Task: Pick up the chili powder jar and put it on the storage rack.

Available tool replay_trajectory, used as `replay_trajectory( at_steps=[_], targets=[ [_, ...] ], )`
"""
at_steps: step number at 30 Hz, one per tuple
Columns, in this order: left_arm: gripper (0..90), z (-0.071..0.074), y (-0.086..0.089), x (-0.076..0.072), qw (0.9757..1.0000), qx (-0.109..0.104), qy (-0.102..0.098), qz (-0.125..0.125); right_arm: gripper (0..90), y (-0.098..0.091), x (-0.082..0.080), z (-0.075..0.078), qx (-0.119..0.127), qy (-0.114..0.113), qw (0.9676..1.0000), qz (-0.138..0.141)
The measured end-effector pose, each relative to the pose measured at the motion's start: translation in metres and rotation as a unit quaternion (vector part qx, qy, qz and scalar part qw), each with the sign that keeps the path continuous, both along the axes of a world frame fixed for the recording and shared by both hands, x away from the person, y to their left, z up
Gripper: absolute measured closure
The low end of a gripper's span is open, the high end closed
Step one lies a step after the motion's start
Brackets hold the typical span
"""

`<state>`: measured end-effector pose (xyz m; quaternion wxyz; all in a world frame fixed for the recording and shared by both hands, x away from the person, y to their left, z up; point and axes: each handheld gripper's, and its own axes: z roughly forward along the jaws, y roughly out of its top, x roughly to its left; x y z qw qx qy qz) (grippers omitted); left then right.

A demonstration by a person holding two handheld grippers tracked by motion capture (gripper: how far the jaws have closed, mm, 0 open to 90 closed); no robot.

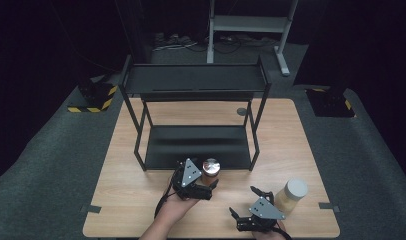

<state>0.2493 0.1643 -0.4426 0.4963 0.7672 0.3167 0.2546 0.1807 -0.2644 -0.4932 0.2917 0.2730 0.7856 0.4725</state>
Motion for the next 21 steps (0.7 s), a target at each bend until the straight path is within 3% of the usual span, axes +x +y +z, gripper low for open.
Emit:
replay_trajectory(
  at_steps=[8, 13, 18, 21],
  targets=[
    [0.5, -0.002, -0.006, 0.011, 1.0000, 0.003, 0.005, -0.002, 0.2, 0.000, 0.000, 0.000, 0.000, 0.001, 1.0000, 0.001],
    [1.0, -0.006, -0.007, 0.021, 0.9998, -0.007, 0.019, -0.002, 0.2, -0.001, 0.000, 0.000, 0.002, 0.001, 1.0000, 0.001],
    [7.2, -0.012, -0.006, 0.025, 0.9994, -0.021, 0.026, 0.000, 0.2, -0.001, 0.000, 0.000, 0.004, 0.001, 1.0000, 0.001],
    [11.7, -0.018, -0.004, 0.025, 0.9995, -0.026, 0.017, -0.008, 0.2, -0.001, 0.000, 0.000, 0.005, 0.002, 1.0000, 0.001]
  ],
)
